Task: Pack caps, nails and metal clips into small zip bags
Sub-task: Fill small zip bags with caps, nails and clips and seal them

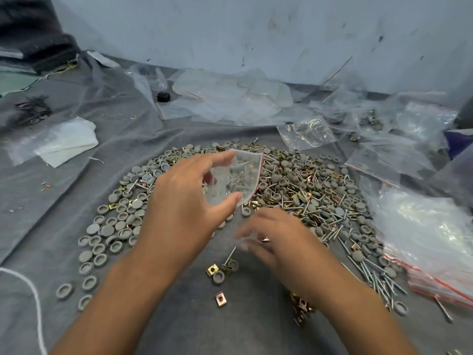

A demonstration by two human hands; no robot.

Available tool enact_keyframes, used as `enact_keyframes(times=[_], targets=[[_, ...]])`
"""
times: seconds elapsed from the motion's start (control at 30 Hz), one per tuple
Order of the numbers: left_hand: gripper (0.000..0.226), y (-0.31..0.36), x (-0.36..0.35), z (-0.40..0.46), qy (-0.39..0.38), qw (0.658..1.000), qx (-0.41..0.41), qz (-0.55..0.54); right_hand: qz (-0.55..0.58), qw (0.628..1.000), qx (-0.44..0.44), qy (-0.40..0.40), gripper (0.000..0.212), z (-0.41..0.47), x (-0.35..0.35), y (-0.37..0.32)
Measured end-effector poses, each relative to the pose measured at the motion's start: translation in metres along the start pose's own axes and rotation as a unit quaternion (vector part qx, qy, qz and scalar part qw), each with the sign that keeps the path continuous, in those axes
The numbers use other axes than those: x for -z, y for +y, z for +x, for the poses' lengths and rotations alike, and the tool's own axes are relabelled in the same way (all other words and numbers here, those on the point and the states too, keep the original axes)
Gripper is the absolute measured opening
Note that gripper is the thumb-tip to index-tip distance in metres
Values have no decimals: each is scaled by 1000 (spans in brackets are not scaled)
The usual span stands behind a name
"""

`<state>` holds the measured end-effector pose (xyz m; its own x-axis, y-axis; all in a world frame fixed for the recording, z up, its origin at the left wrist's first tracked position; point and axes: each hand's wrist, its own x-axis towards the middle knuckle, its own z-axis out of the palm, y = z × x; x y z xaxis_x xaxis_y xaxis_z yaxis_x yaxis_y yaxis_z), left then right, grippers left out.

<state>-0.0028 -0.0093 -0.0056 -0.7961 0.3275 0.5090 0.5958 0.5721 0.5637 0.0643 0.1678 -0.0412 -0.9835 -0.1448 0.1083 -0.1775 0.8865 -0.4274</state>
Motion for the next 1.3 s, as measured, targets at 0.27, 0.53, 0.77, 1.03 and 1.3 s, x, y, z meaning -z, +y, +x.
enact_keyframes(times=[0.27,0.53,0.77,1.03,1.3], targets=[[56,-11,9,3,32,999,30,-30,-43,996,31,-65,3,14,-20,-1],[53,-14,16,4,48,997,44,-42,16,992,-77,94,25,29,-27,17],[53,-11,12,3,43,998,39,-39,-115,988,-43,90,36,39,-42,7],[51,-8,14,0,38,998,39,-35,-163,980,-56,101,18,40,-44,6],[52,-2,13,-1,26,999,35,-33,-153,973,-85,153,9,40,-41,-2]])
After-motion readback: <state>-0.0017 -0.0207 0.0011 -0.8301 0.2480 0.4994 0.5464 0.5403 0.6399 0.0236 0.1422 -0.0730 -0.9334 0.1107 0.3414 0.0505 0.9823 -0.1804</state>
